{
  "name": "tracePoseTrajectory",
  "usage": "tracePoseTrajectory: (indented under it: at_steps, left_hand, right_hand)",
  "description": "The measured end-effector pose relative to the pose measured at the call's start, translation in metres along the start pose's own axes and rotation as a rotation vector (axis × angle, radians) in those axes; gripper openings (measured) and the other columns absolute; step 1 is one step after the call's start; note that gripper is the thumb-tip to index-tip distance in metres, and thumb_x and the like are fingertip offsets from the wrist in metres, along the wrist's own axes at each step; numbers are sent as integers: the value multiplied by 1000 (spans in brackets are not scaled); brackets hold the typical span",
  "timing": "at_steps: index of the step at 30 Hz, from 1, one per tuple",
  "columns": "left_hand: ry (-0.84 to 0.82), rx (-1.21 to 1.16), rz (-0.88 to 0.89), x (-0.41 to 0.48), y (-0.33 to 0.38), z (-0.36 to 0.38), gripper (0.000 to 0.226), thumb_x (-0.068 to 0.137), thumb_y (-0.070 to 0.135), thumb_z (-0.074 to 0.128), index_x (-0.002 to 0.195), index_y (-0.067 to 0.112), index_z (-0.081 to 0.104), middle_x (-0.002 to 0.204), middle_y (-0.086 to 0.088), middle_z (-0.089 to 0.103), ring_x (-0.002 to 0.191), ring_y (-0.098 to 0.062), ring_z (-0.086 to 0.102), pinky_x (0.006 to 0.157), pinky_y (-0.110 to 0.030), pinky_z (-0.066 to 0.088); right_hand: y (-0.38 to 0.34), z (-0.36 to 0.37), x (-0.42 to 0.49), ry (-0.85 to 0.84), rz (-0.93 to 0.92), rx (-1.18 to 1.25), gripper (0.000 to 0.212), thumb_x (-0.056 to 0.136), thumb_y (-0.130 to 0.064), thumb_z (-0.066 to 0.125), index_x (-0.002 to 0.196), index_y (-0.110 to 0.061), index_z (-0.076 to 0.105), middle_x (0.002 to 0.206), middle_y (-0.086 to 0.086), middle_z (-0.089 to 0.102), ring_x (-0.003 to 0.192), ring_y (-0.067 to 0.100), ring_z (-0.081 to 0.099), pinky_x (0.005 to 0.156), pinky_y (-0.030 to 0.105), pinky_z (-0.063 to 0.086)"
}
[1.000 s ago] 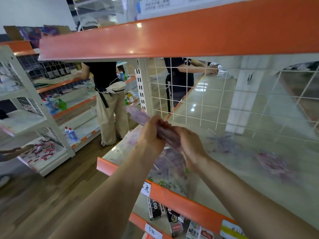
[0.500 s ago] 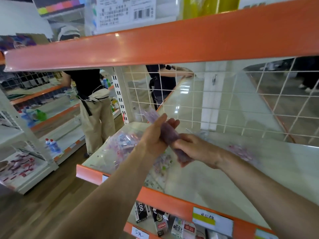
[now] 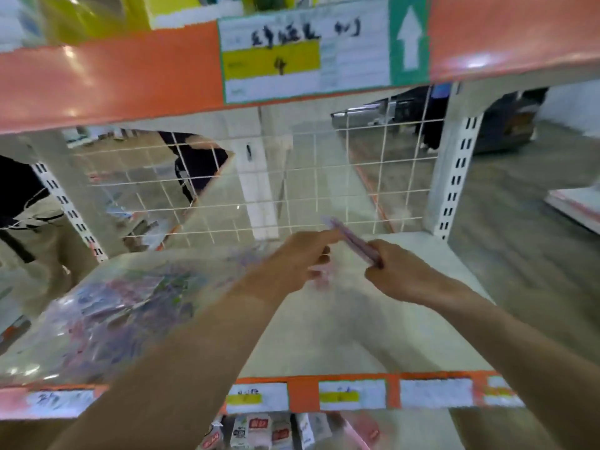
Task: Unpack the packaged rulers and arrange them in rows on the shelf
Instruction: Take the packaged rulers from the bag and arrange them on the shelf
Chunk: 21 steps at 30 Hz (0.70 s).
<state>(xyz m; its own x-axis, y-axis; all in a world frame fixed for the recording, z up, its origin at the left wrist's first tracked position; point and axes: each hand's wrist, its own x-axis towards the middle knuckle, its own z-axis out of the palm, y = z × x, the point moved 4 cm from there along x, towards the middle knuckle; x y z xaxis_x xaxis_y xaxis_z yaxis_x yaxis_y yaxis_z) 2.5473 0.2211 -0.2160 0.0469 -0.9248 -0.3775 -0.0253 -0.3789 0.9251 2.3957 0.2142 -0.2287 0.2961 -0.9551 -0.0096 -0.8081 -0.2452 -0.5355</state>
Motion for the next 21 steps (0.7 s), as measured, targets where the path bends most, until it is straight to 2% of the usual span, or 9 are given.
tracePoseTrajectory:
  at_steps: [3, 7, 9, 10, 11, 13, 15, 19, 21]
  left_hand:
    - [-13, -10, -44, 8, -6, 24, 15, 90, 19, 61, 76, 16, 56, 73, -2, 49, 60, -14, 47, 60, -26, 34]
    - [10, 1, -55, 13, -8, 36, 11, 89, 19, 61, 79, 17, 58, 80, -1, 55, 73, -15, 56, 78, -34, 40]
    - [19, 7, -50, 13, -7, 36, 11, 90, 19, 60, 80, 17, 59, 80, -1, 56, 73, -16, 57, 80, -35, 40]
    - [28, 6, -47, 14, -7, 34, 10, 90, 18, 59, 80, 17, 59, 80, -1, 56, 73, -15, 57, 79, -34, 39]
    - [37, 5, -45, 13, -7, 31, 11, 91, 18, 59, 80, 17, 59, 80, -1, 56, 72, -15, 57, 78, -33, 39]
    - [63, -3, -33, 11, -3, 21, 10, 90, 17, 59, 80, 17, 59, 80, -1, 56, 73, -16, 57, 77, -33, 40]
    - [108, -16, -26, 9, 0, 3, 9, 89, 16, 61, 81, 15, 60, 82, -2, 58, 76, -17, 58, 79, -34, 43]
    - [210, 16, 18, -3, 5, -45, 8, 90, 17, 60, 82, 15, 60, 82, 0, 59, 79, -16, 60, 85, -35, 42]
    - [273, 28, 43, -13, 7, -77, 5, 91, 17, 59, 87, 15, 61, 82, 0, 59, 77, -15, 59, 81, -33, 41]
  right_hand:
    - [48, -18, -15, 0, 177, -170, 16, 92, -17, 46, 107, -22, 45, 110, 11, 60, 94, 29, 58, 66, 26, 34]
    - [84, -23, -27, 17, 307, -282, 31, 93, -25, 46, 120, -11, 44, 118, 15, 58, 106, 30, 56, 72, 29, 35]
    - [82, -25, -24, -27, 299, -361, 30, 92, -34, 47, 114, -14, 48, 103, 9, 60, 97, 27, 58, 71, 29, 38]
    - [79, -28, -21, -19, 290, -392, 25, 92, -37, 47, 102, -15, 50, 92, 5, 60, 87, 25, 58, 67, 27, 38]
    - [75, -33, -17, 8, 283, -408, 23, 92, -38, 46, 94, -15, 50, 89, 4, 60, 83, 24, 57, 65, 27, 37]
    - [72, -44, -8, 85, 259, -411, 24, 93, -37, 46, 95, -14, 54, 107, 8, 61, 94, 27, 58, 72, 28, 40]
    - [68, -53, -1, 136, 242, -396, 32, 94, -35, 45, 114, -13, 59, 125, 9, 57, 111, 28, 56, 84, 32, 42]
    - [35, -44, 12, 117, 122, -303, 37, 93, -35, 47, 124, -18, 57, 130, 6, 56, 119, 28, 53, 96, 35, 42]
    - [3, -25, 17, 61, 15, -261, 38, 94, -37, 49, 129, -22, 54, 132, 1, 55, 122, 25, 50, 99, 34, 40]
